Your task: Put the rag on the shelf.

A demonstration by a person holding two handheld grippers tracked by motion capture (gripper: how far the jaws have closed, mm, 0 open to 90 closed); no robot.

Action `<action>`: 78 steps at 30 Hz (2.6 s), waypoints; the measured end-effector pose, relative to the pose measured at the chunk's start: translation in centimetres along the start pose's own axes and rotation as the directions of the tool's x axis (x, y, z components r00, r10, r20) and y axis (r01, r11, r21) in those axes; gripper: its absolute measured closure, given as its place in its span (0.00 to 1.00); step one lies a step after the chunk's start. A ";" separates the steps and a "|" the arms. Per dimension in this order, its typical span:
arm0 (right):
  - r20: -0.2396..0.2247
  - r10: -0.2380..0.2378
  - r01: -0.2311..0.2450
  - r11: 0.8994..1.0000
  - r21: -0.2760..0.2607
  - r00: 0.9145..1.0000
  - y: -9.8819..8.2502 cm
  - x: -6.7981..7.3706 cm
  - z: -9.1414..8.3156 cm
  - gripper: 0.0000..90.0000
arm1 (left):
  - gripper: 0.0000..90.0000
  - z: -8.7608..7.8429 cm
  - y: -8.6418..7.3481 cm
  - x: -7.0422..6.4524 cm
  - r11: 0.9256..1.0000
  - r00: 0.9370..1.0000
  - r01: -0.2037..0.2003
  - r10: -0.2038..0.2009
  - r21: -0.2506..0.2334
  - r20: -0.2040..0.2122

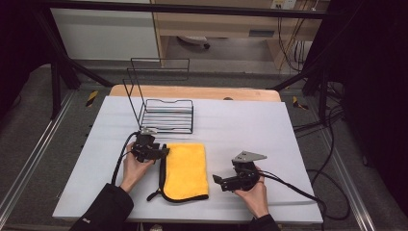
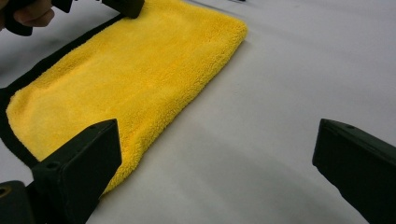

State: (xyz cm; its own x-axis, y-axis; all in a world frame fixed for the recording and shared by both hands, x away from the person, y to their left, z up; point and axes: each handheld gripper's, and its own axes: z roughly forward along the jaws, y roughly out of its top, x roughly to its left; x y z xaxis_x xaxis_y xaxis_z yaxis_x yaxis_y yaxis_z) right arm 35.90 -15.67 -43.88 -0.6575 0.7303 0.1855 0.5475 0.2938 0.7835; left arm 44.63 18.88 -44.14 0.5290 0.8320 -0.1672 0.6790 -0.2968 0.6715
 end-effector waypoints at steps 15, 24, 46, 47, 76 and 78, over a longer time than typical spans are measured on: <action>-0.024 0.032 -0.033 0.999 -0.009 0.999 0.3 -0.1 0.1 0.05 | 0.75 0.5 0.0 -0.5 1.000 0.999 0.025 -0.025 0.012 0.020; -0.031 0.036 -0.036 0.999 -0.018 0.999 2.0 -0.1 1.1 0.12 | 0.81 0.6 -0.2 -1.1 1.000 1.000 -0.026 0.026 0.002 -0.002; 0.042 0.089 -0.092 0.994 0.065 0.995 6.8 -2.0 9.3 0.51 | 0.81 0.6 -0.4 -0.8 0.998 0.998 -0.054 0.055 -0.014 0.013; 0.041 0.096 -0.099 0.992 0.075 0.995 6.8 -2.0 9.5 0.56 | 0.81 0.6 -0.4 -0.8 0.998 0.998 -0.056 0.057 -0.016 0.015; -0.014 0.169 -0.166 0.978 0.128 0.985 7.0 -1.8 10.0 0.93 | 0.86 0.4 -0.5 -0.5 0.999 0.999 -0.014 0.015 -0.037 0.040; -0.019 0.161 -0.158 0.981 0.110 0.987 7.2 -1.7 9.5 0.93 | 0.87 0.3 -0.5 -0.4 0.999 0.999 -0.007 0.009 -0.044 0.045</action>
State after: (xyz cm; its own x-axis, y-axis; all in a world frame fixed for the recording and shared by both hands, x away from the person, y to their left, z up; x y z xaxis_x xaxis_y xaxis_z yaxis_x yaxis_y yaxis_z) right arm 45.88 -8.88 -44.18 -0.5702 0.7564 0.3207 0.6984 0.2407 0.6741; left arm 44.22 18.53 -44.61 0.5571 0.8076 -0.1933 0.6524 -0.2817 0.7036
